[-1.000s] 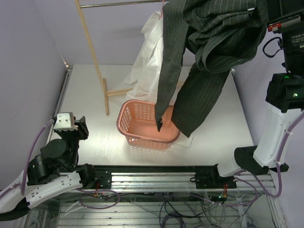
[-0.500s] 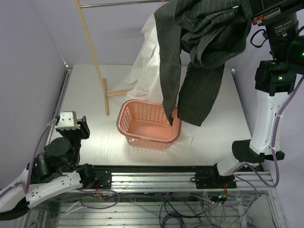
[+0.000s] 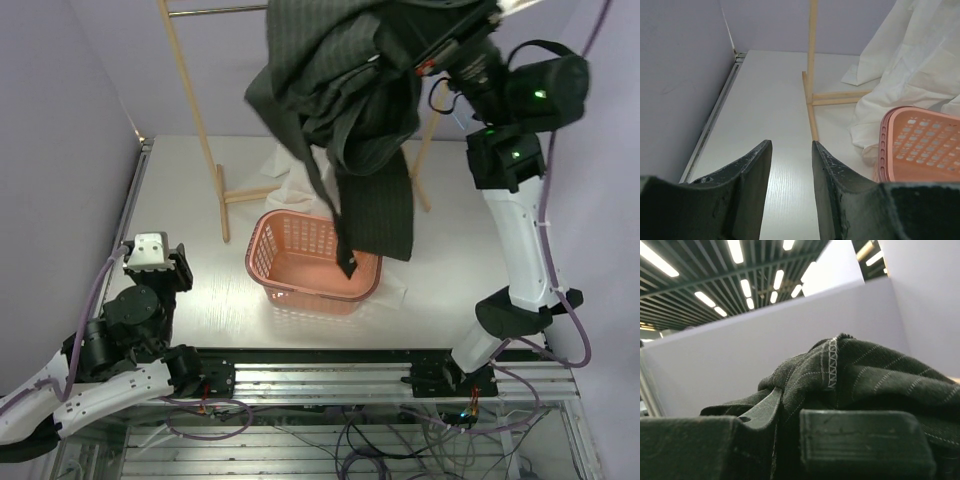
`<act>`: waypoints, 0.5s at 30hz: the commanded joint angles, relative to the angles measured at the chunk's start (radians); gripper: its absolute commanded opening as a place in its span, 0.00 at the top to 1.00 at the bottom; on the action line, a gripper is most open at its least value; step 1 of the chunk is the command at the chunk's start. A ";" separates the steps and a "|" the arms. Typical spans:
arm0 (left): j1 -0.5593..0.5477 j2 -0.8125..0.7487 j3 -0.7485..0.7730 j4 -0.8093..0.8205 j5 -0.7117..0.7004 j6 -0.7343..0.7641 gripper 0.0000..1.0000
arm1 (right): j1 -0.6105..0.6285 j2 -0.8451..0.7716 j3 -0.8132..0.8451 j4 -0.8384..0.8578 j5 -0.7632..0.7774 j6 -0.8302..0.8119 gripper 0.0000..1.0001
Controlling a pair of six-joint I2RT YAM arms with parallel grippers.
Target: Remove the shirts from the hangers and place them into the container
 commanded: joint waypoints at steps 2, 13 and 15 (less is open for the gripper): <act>-0.004 0.011 0.025 -0.011 -0.037 -0.024 0.51 | 0.057 0.005 -0.058 -0.037 0.035 -0.152 1.00; -0.004 0.003 0.020 -0.002 -0.036 -0.023 0.51 | 0.078 0.095 0.039 -0.084 0.053 -0.166 1.00; -0.005 0.016 0.022 -0.007 -0.037 -0.023 0.51 | 0.080 0.135 0.129 -0.111 0.043 -0.154 1.00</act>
